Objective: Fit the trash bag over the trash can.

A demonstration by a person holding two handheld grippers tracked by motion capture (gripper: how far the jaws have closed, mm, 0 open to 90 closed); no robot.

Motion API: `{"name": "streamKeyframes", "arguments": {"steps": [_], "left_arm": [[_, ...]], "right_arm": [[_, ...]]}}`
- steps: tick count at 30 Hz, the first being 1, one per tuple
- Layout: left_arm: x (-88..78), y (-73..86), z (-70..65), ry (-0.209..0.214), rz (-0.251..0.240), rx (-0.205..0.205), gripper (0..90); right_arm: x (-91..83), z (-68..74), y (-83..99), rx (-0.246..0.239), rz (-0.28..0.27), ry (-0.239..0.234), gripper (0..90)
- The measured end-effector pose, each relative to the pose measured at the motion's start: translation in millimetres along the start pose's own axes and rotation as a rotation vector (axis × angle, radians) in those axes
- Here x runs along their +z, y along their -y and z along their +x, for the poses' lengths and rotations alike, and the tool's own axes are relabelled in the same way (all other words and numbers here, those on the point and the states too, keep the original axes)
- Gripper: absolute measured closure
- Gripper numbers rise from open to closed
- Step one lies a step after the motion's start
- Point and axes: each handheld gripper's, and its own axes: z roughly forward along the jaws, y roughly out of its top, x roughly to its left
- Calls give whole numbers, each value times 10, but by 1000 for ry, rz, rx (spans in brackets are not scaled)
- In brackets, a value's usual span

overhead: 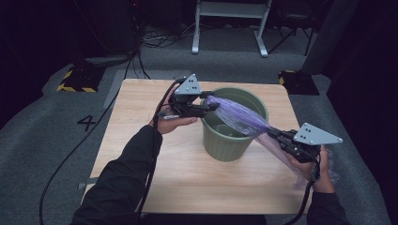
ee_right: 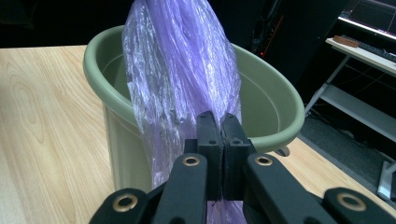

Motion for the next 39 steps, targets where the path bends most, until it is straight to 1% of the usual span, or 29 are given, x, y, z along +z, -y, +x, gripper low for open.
{"name": "streamKeyframes", "arguments": {"steps": [2, 3, 9, 11, 17, 19, 23, 24, 26, 29, 31, 32, 36, 39], "left_arm": [[45, -2, -4, 3, 20, 15, 566], [70, -2, -11, -3, 31, 19, 579], [173, -3, -29, -2, 76, 26, 595], [208, -7, -43, 3, 90, 35, 595], [288, -23, -100, 16, 120, 56, 602], [312, -24, -117, 34, 132, 61, 611], [371, -26, -142, 39, 156, 76, 619], [385, -27, -150, 43, 159, 75, 618], [411, -30, -160, 51, 170, 86, 620], [448, -30, -181, 61, 175, 82, 620], [466, -27, -184, 87, 169, 65, 620], [478, -26, -183, 95, 169, 64, 620], [526, -17, -209, 101, 182, 66, 609], [531, -14, -226, 105, 186, 65, 590]], "right_arm": [[-7, -5, 10, 0, -4, -1, 893], [-12, -6, 14, 3, -7, 0, 893], [-43, -15, 20, 7, -20, -4, 885], [-49, -20, 7, 8, -26, 3, 883], [-43, -11, -63, 4, -41, 16, 882], [-31, -7, -95, 3, -47, 20, 881], [-13, 3, -154, 4, -64, 31, 881], [-9, 8, -168, 6, -68, 33, 880], [1, 15, -195, 8, -72, 43, 868], [19, 13, -223, 15, -78, 52, 857], [36, 14, -239, 21, -77, 59, 852], [46, 16, -246, 20, -77, 57, 846], [98, 39, -273, 19, -73, 53, 845], [147, 63, -299, 11, -62, 49, 845]]}}
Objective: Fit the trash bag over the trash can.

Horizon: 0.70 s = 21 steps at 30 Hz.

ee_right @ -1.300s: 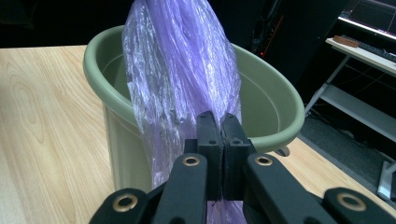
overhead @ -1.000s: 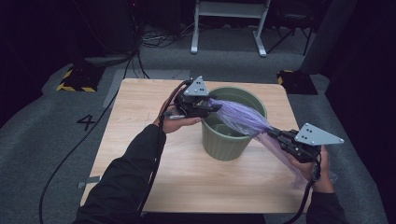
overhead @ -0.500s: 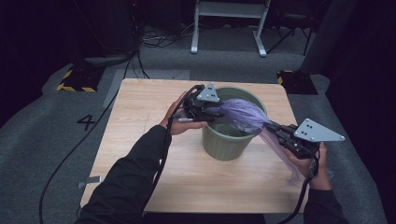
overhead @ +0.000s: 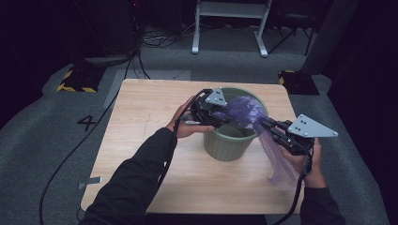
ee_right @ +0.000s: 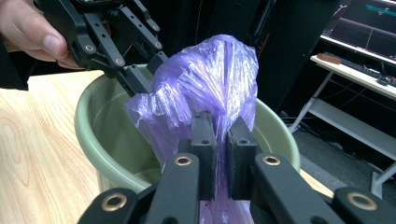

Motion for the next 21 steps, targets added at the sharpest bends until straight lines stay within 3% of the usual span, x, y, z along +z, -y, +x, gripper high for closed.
{"name": "streamKeyframes", "arguments": {"steps": [3, 7, 11, 14, 17, 21], "left_arm": [[-19, 5, 0, -4, 1, -3, 551], [-118, 27, 18, 10, -54, -48, 467], [-257, 54, -1, 1, -102, -48, 366], [-341, 39, -9, -6, -134, -40, 349], [-380, 27, -14, -38, -120, -28, 365], [-441, 74, 37, -61, -115, -44, 386]], "right_arm": [[48, 22, -13, -5, 11, -6, 845], [102, 33, -5, -6, 34, -11, 847], [139, 38, 9, -7, 50, -17, 857], [169, 52, -3, -18, 64, -21, 868], [193, 80, -18, -40, 86, -11, 884], [159, 86, -1, -59, 105, 14, 894]]}}
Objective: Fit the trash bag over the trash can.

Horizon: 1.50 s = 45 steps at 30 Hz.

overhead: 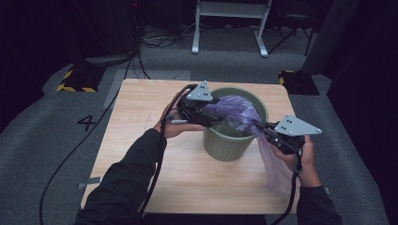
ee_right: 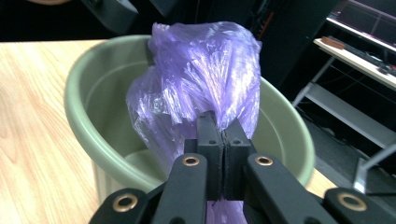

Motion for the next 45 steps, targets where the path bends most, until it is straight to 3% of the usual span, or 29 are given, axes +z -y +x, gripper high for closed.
{"name": "streamKeyframes", "arguments": {"steps": [4, 7, 10, 13, 19, 25, 28, 32, 36, 41, 42, 45], "left_arm": [[-37, 29, 54, -36, 20, -7, 446], [-9, 36, 66, -26, 35, -5, 495], [42, 19, 37, -1, 23, 1, 487], [106, -28, -31, 14, 15, 13, 417], [285, -120, -137, 27, 51, 47, 394], [379, -132, -169, 41, 96, 92, 688], [409, -128, -184, 56, 102, 105, 773], [401, -109, -199, 59, 120, 118, 791], [309, -57, -160, 71, 78, 89, 682], [166, 0, -123, 18, 5, 30, 391], [134, 8, -115, 28, -11, 21, 325], [74, 4, -122, 42, -44, 32, 247]], "right_arm": [[-78, -48, 49, -8, 12, 31, 894], [-147, -71, 82, 3, -3, 35, 893], [-164, -59, 80, -3, -7, 31, 890], [-158, -40, 35, -17, -13, 25, 887], [-121, 50, -91, -65, -4, -7, 874], [-111, 123, -157, -72, -20, -43, 844], [-103, 147, -175, -67, -33, -57, 843], [-76, 179, -191, -72, -33, -67, 855], [-31, 190, -193, -74, -20, -78, 867], [16, 201, -223, -78, -6, -87, 877], [28, 205, -232, -79, -1, -89, 879], [75, 228, -262, -93, 14, -100, 880]]}}
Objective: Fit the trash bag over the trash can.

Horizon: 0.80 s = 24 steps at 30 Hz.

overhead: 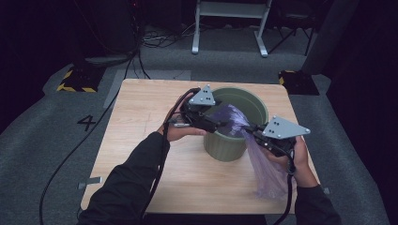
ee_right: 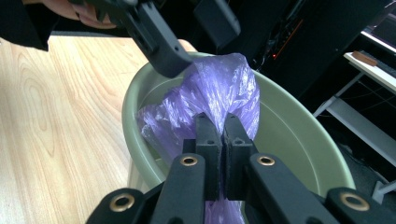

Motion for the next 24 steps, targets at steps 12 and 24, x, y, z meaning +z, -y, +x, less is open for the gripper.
{"name": "streamKeyframes", "arguments": {"steps": [12, 24], "left_arm": [[126, -43, -73, 44, 52, 65, 617], [149, -11, -50, 34, 73, 83, 898]], "right_arm": [[78, 70, -73, -29, 6, -21, 826], [10, 75, -19, -6, -18, 1, 671]]}}
